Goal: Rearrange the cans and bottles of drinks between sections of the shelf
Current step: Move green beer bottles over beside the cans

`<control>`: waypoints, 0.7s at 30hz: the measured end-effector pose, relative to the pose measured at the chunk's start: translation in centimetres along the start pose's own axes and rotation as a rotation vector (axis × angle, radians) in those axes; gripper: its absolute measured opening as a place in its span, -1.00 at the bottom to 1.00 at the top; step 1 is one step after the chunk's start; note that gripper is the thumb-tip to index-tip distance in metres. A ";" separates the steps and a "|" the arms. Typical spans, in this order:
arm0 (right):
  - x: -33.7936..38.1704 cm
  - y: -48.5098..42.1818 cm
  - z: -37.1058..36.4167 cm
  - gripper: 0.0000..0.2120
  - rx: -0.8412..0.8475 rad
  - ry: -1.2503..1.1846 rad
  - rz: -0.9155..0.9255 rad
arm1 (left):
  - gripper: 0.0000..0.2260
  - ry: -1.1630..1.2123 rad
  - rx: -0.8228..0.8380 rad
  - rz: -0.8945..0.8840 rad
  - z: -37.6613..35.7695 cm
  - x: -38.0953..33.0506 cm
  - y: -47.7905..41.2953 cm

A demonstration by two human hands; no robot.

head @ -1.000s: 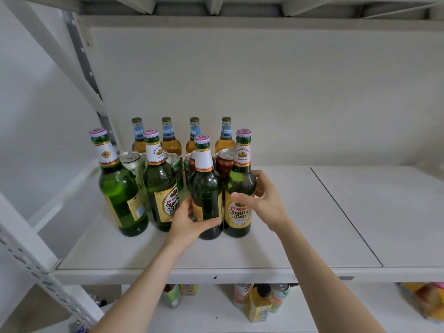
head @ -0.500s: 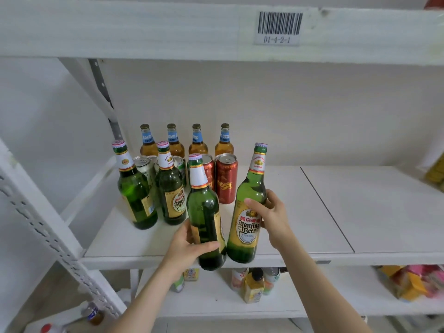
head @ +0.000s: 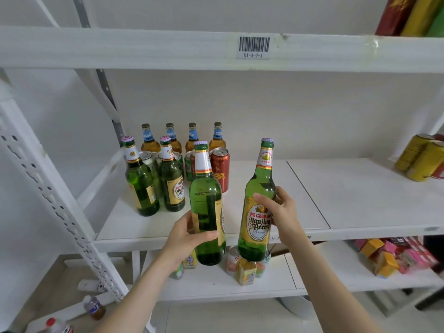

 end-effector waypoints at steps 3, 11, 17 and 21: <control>0.4 0.2 1.2 -0.66 -0.016 0.002 0.006 | -0.54 -0.021 0.022 -0.020 -0.8 -0.4 0.3; 1.0 -0.7 5.4 -0.67 -0.052 -0.013 0.020 | -0.50 -0.054 0.074 -0.054 -4.9 -1.5 0.4; 1.7 -2.1 10.6 -0.67 -0.075 -0.013 0.034 | -0.41 -0.077 0.086 -0.056 -10.1 -2.2 1.0; 2.6 -3.2 15.2 -0.69 -0.067 0.005 0.049 | -0.35 -0.086 0.061 -0.061 -15.2 -3.1 2.2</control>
Point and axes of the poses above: each hand's wrist, its own y-axis away from the middle knuckle, its own z-axis out of the back of the hand, x = y × z, the point moved 4 cm from there along -y, towards the middle knuckle, and after that the axes turned 13 degrees about -x, right-handed, at the moved point
